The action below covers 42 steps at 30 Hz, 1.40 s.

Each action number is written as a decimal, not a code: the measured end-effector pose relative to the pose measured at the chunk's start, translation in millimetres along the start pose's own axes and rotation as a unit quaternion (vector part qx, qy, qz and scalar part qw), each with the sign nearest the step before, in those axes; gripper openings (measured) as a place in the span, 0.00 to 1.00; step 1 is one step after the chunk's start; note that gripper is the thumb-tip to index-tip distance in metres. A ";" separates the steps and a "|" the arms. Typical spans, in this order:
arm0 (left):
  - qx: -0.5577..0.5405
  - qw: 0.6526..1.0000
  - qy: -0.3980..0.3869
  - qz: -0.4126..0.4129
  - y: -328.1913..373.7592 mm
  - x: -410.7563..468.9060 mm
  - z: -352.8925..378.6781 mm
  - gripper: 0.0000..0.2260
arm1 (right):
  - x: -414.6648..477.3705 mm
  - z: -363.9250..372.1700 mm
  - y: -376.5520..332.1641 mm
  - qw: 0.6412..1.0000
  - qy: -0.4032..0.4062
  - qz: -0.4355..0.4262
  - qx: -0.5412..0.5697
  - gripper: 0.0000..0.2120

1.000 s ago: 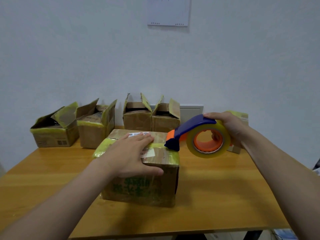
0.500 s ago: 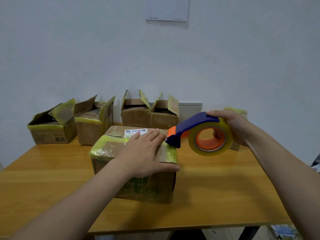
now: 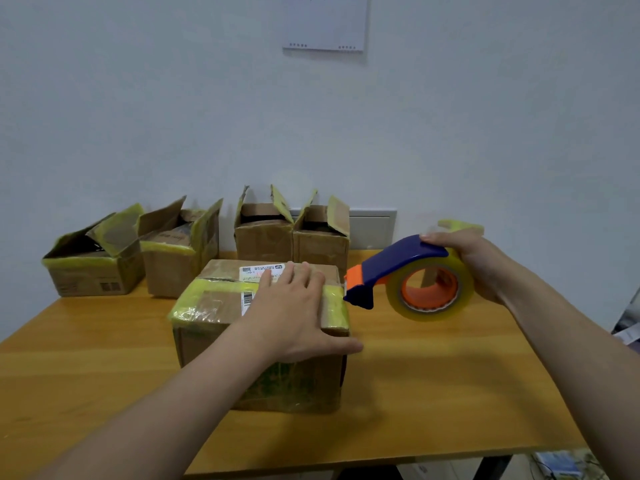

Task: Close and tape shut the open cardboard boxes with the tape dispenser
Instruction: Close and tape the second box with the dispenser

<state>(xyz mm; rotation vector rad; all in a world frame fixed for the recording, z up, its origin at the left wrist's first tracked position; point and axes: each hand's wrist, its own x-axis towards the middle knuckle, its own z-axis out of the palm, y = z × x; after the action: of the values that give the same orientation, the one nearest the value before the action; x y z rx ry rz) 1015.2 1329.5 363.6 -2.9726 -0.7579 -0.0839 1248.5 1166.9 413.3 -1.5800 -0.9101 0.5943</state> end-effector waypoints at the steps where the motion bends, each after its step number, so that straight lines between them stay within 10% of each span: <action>1: -0.007 1.000 0.009 -0.003 1.5 -0.3 2.9 0.56 | 0.2 -0.5 1.2 1.000 0.002 -0.002 -0.005 0.19; 8: -0.018 0.999 0.041 0.010 -3.5 -1.4 12.3 0.47 | 2.9 -13.3 2.9 1.000 -0.001 -0.006 0.002 0.12; 13: -0.019 0.999 0.040 0.016 -4.4 -0.2 10.8 0.47 | -3.0 -39.2 3.2 1.000 -0.001 0.013 -0.007 0.38; 21: -0.024 0.999 0.041 0.014 -3.0 -2.1 11.1 0.48 | 6.0 -21.8 -13.9 0.988 -0.006 -0.056 -0.144 0.30; 25: -0.028 0.998 0.046 0.019 -2.1 -2.3 10.1 0.47 | 13.9 7.6 -33.8 0.966 -0.021 -0.088 -0.240 0.40; 30: -0.029 0.998 0.048 0.019 -4.4 -4.3 13.3 0.48 | 24.9 59.6 -12.7 0.883 -0.038 -0.053 -0.466 0.28; 42: -0.021 0.984 0.077 0.158 -11.3 8.6 -9.2 0.41 | 18.0 47.1 11.3 0.928 0.087 -0.059 -0.357 0.28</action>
<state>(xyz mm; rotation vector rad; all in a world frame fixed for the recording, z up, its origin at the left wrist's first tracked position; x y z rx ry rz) 1016.9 1342.7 374.0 -3.0368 -0.2662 -0.3110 1224.2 1208.4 394.2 -2.1587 -1.1469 0.0095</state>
